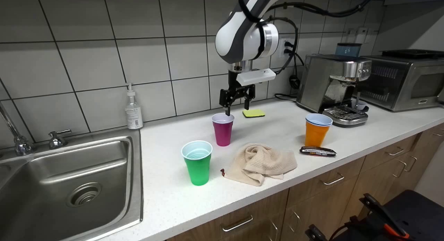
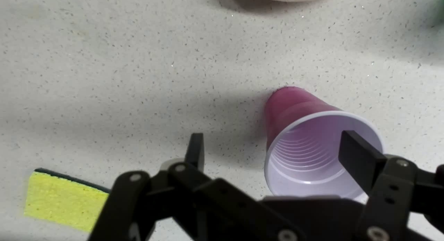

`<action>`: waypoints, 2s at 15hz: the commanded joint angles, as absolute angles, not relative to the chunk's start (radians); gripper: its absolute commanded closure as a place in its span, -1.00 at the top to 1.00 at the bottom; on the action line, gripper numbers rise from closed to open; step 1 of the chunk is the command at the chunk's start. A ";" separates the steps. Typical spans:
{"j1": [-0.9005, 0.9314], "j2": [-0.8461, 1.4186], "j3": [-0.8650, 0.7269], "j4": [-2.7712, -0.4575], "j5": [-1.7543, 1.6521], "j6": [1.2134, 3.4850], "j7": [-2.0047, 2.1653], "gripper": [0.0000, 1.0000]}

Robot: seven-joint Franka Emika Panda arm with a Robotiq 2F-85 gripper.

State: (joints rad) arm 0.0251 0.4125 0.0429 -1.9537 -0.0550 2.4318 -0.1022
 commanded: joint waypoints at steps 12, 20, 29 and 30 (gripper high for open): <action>0.030 0.555 0.047 -1.813 -0.058 2.418 -0.119 0.31; 0.027 0.566 0.050 -1.801 -0.054 2.421 -0.121 -0.94; 0.009 0.520 0.061 -1.826 -0.031 2.433 -0.135 -0.98; 0.004 0.508 0.064 -1.833 -0.024 2.434 -0.138 -0.98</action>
State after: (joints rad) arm 0.0280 0.5486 0.0462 -1.8152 -0.0544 2.4328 -0.1026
